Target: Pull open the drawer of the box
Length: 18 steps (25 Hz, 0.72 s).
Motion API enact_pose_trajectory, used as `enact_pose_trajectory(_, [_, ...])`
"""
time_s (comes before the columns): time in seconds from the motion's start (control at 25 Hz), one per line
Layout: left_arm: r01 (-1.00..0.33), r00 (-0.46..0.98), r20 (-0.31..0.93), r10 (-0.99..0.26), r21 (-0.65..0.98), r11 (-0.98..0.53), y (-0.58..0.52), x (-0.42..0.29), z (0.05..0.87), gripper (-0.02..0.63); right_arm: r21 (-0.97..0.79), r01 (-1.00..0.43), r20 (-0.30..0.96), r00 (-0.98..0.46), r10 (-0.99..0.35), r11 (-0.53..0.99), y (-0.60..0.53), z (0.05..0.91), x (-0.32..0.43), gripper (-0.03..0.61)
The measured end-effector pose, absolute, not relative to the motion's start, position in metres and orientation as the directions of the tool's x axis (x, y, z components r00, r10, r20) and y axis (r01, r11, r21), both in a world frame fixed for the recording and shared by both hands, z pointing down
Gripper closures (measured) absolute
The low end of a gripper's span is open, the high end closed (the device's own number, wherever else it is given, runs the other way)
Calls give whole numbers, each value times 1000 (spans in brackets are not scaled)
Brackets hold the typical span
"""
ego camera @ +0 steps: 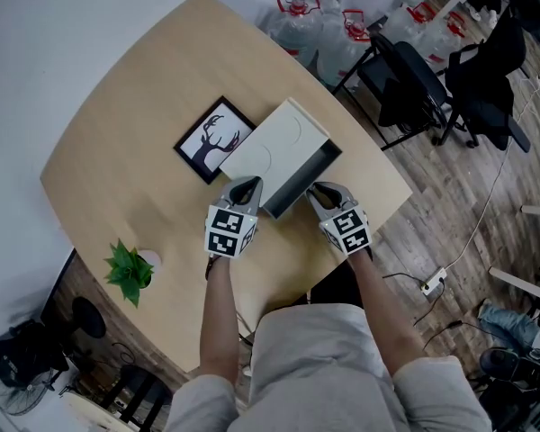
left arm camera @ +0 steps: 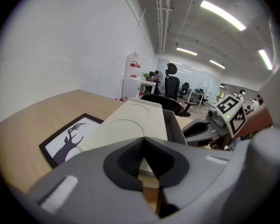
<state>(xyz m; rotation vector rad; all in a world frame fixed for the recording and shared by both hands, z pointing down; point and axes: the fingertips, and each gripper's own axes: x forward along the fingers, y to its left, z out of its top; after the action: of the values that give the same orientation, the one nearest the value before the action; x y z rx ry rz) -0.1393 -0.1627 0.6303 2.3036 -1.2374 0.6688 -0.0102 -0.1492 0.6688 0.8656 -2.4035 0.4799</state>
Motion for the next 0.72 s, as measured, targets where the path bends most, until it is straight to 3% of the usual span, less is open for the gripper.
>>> enact_pose_trajectory(0.72, [-855,474,605,-640,144,-497,-163,-140,631,561,-143,-683,595,-637,-489,716,-134,669,3,506])
